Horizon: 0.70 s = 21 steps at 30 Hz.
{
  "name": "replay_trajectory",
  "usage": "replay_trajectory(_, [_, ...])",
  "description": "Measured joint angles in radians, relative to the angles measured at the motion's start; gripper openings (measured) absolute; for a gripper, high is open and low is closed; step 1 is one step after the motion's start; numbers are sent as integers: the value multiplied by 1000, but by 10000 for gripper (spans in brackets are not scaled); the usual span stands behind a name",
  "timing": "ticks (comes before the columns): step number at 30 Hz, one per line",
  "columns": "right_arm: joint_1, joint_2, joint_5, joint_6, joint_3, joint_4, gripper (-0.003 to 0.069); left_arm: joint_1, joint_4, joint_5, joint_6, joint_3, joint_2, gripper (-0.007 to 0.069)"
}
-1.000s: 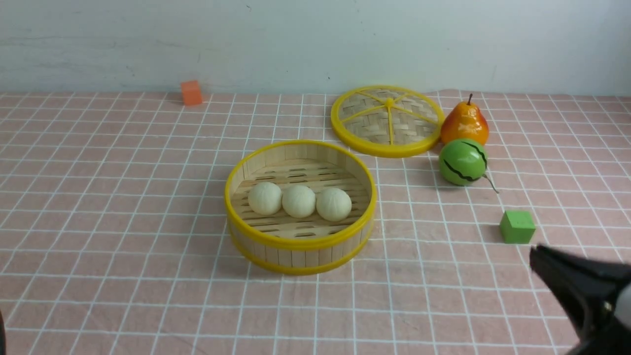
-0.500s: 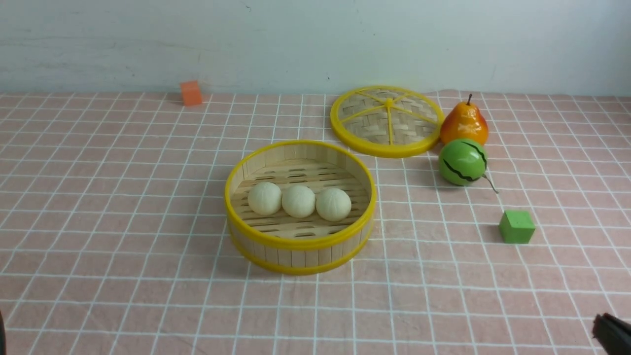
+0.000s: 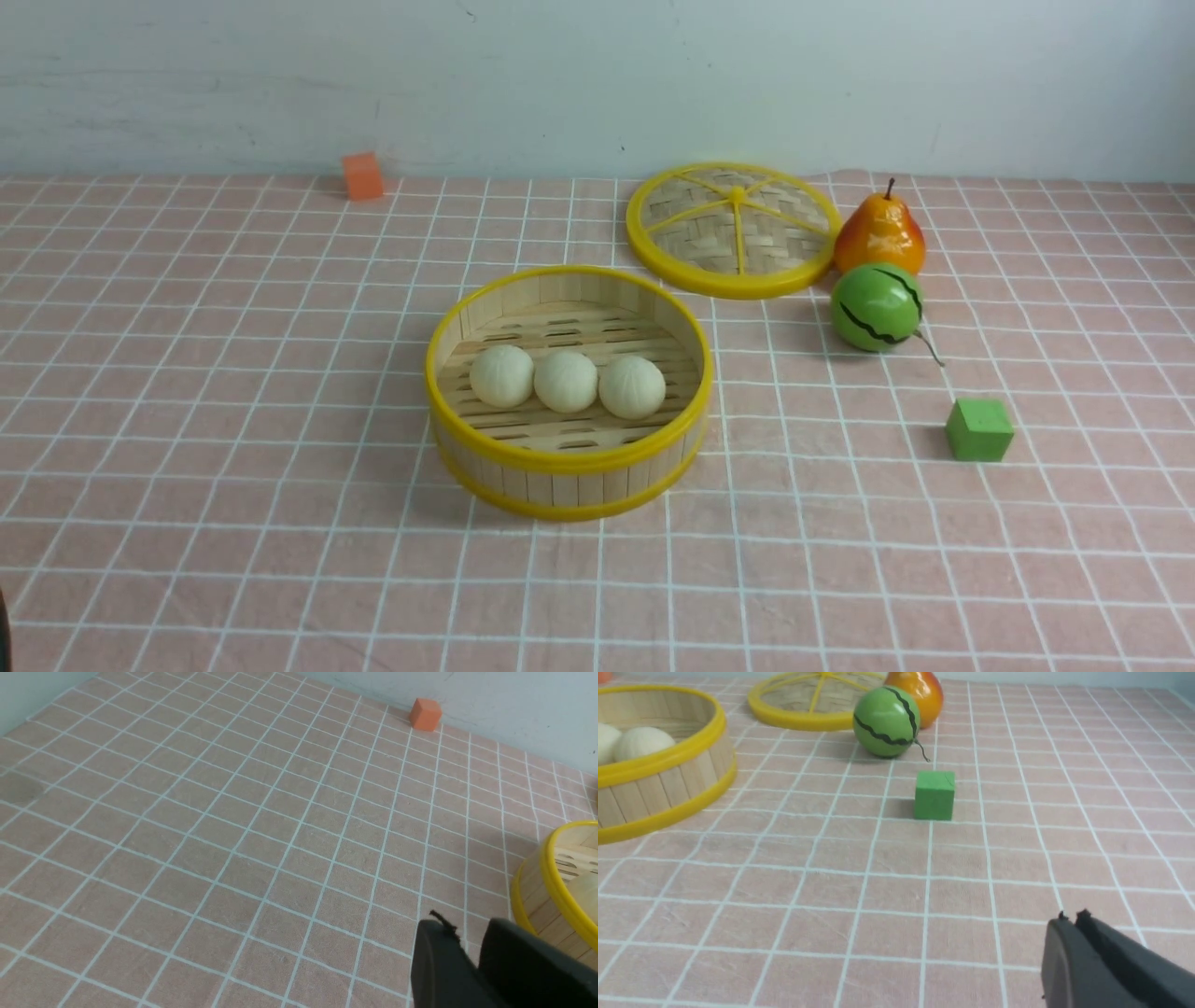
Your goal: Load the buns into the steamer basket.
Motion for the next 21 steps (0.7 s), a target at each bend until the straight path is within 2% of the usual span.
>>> replay_trajectory(4, [0,-1,44,13,-3,-7,10,0,0,0,0,0,0,141])
replay_trajectory(21, [0,-1,58,18,-6,-11,22,0,1,0,0,0,0,158])
